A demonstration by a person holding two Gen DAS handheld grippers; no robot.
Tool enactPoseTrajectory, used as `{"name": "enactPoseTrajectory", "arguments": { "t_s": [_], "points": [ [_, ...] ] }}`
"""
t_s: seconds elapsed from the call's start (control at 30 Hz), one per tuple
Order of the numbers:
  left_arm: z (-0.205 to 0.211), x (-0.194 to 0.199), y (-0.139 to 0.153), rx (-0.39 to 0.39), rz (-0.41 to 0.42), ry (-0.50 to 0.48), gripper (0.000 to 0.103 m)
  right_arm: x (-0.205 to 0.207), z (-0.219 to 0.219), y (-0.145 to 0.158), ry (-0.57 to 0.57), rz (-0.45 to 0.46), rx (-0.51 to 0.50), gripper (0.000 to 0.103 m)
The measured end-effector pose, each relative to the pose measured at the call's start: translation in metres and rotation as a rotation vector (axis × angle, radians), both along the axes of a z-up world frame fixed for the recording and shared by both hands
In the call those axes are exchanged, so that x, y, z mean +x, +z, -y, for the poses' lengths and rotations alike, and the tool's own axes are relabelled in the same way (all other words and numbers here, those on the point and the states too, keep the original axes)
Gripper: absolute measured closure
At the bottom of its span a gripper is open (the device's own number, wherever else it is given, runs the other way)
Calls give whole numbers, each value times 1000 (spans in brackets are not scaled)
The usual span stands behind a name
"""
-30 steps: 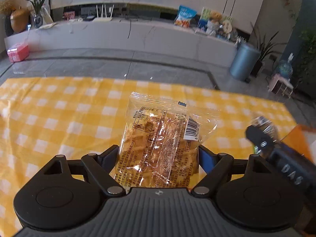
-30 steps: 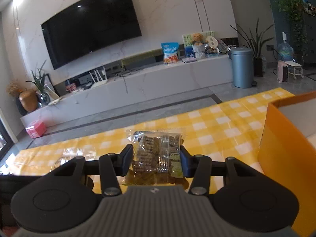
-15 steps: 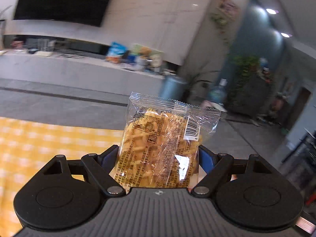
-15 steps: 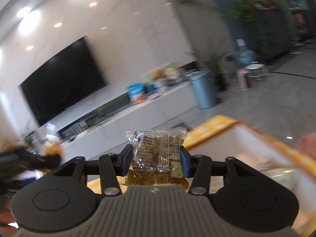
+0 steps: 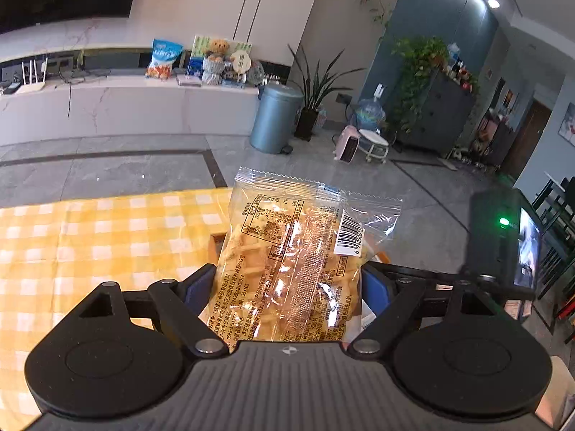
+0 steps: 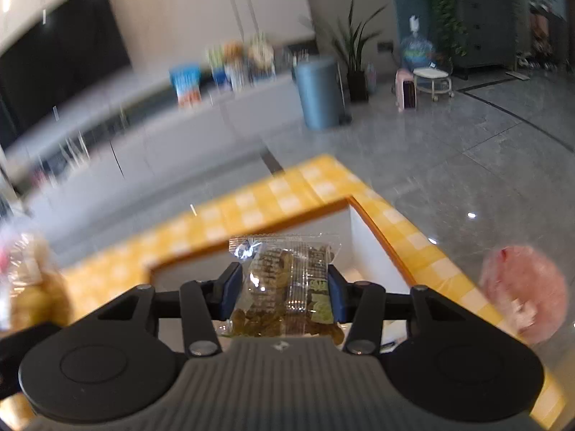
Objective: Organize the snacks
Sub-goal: 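Carry both bags over the orange box and open both tools to drop them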
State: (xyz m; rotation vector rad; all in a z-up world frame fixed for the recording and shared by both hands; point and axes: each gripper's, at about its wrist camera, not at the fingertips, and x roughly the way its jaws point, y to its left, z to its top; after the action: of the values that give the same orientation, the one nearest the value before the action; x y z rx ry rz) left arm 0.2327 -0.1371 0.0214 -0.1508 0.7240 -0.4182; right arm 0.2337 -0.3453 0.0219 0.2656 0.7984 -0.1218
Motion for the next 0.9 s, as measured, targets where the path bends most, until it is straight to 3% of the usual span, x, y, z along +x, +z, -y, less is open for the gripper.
{"name": "enactPoseTrajectory", "arguments": {
  "t_s": [0.07,0.1,0.2,0.37,0.53,0.7,0.9],
  "points": [
    [6,2,-7,10,-14,18,7,-1,4,-7,12,1,-27,49],
    [9,1,-10,28,-9,38,7,-5,4,-7,17,20,-40,41],
    [18,2,-15,69,12,52,7,-20,12,-6,-7,87,-60,31],
    [24,1,-21,64,-17,-8,3,-50,45,3,-142,184,96,28],
    [32,-20,-17,117,82,8,0,-75,57,17,-210,273,134,28],
    [32,-51,-4,178,154,-9,0,-100,56,40,-191,316,201,27],
    [26,-91,14,208,222,4,0,-152,19,68,-156,383,-2,17]
  ]
}}
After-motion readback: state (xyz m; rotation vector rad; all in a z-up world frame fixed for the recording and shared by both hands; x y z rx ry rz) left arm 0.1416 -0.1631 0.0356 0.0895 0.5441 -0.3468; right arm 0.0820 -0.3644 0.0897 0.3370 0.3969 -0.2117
